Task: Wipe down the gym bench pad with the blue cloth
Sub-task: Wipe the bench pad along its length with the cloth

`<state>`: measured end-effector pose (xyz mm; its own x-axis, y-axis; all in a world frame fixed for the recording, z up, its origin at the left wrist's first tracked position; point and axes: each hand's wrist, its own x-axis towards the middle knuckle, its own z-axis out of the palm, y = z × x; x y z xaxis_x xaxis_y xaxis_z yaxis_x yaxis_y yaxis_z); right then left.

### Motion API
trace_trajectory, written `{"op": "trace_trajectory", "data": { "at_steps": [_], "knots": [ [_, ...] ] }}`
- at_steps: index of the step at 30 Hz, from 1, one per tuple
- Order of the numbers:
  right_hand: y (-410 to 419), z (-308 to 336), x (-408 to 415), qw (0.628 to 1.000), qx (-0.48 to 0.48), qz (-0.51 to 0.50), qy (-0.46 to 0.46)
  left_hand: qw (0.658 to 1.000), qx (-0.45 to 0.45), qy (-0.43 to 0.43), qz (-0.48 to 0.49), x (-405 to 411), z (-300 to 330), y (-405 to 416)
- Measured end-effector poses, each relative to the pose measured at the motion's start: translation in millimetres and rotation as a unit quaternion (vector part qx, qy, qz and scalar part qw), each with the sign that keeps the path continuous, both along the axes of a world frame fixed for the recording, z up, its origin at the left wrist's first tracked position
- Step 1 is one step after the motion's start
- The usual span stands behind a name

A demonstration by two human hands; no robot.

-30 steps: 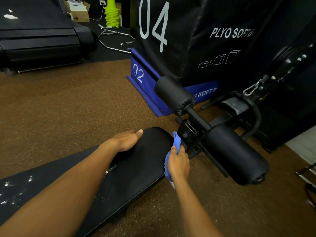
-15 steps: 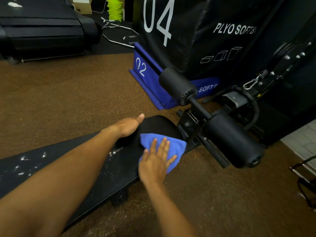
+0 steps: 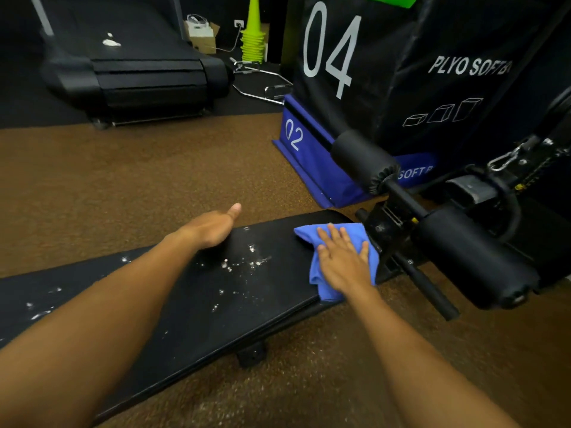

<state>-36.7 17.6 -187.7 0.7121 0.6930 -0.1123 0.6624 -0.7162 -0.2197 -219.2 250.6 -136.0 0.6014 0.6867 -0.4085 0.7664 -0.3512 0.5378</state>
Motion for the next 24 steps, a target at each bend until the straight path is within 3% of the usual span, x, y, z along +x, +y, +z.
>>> {"op": "trace_trajectory", "data": {
  "at_steps": [9, 13, 17, 21, 24],
  "knots": [
    [64.1, 6.8, -40.9, 0.999, -0.007, 0.003, 0.036, 0.989, -0.106, -0.088, 0.054, -28.0, -13.5, 24.5],
    [112.6, 7.1, -107.5, 0.989, 0.022, 0.141, 0.031, 0.993, -0.050, -0.080, 0.071, -41.0, -17.5, 31.5],
    [116.3, 5.4, -161.3, 0.949, 0.067, 0.298, 0.076, 0.997, -0.001, -0.054, 0.049, -51.7, -33.2, 41.3],
    [66.7, 2.0, -125.3, 0.914, 0.073, 0.397, 0.048, 0.999, 0.011, -0.033, 0.027, -53.9, -33.0, 47.7],
    [41.6, 2.1, -80.3, 0.939, 0.035, 0.342, -0.008, 1.000, 0.022, -0.003, 0.005, -50.3, -28.6, 49.3]
  ]
}}
